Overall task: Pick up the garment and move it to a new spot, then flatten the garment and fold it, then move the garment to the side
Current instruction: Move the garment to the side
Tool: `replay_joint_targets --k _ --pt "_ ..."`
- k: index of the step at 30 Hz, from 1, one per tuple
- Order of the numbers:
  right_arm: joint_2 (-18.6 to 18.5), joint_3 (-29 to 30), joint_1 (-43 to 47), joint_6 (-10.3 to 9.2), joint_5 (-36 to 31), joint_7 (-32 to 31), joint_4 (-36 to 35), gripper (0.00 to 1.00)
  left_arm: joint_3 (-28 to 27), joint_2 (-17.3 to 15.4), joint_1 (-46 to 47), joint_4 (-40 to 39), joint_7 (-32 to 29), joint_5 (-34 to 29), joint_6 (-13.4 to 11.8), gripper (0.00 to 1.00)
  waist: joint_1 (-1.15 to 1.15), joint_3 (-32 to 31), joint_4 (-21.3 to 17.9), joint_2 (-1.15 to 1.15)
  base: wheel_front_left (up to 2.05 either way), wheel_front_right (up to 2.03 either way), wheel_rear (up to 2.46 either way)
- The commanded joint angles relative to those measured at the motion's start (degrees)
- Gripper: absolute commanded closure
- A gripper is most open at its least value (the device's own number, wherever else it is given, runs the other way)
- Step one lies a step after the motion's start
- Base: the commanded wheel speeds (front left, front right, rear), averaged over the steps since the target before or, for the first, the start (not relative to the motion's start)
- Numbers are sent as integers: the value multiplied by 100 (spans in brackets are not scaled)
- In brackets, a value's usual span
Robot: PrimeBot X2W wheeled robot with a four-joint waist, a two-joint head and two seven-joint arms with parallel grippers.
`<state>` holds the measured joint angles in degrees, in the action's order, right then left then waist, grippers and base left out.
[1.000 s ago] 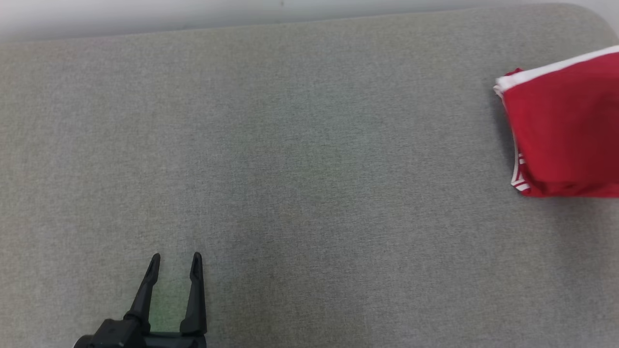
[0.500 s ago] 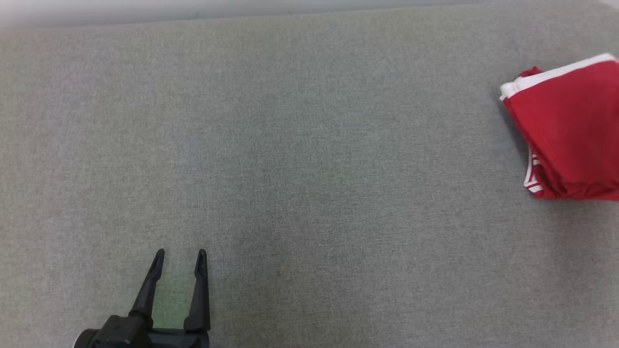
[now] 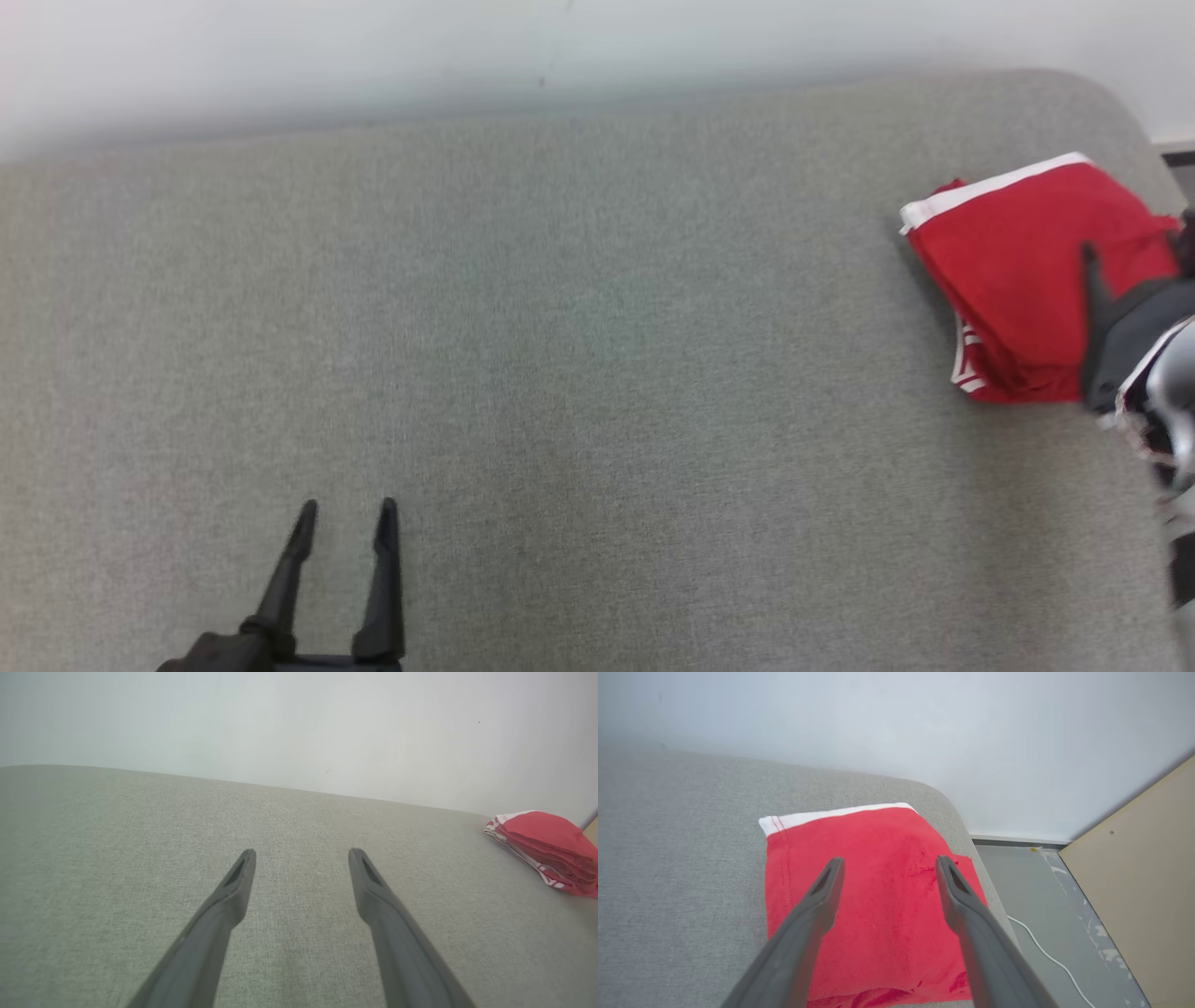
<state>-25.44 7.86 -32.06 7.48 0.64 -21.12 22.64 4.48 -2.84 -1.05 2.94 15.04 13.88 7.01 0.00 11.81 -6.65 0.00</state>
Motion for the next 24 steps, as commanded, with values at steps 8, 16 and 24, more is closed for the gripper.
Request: replay_joint_targets --k 8,16,24 --pt "680 -477 1097 -2 1430 816 -1203 0 -154 -6 -285 -90 15 184 -312 0 0 -510 -113 0 0 0 0" --pt "947 -918 2197 -1 2093 1972 -1818 0 -244 -5 -374 25 15 236 -455 0 0 -781 79 0 0 0 0" --pt "1385 -1108 3106 -1 2071 2574 -1782 0 -360 -5 -516 60 16 255 -520 0 0 -994 326 0 0 0 0"
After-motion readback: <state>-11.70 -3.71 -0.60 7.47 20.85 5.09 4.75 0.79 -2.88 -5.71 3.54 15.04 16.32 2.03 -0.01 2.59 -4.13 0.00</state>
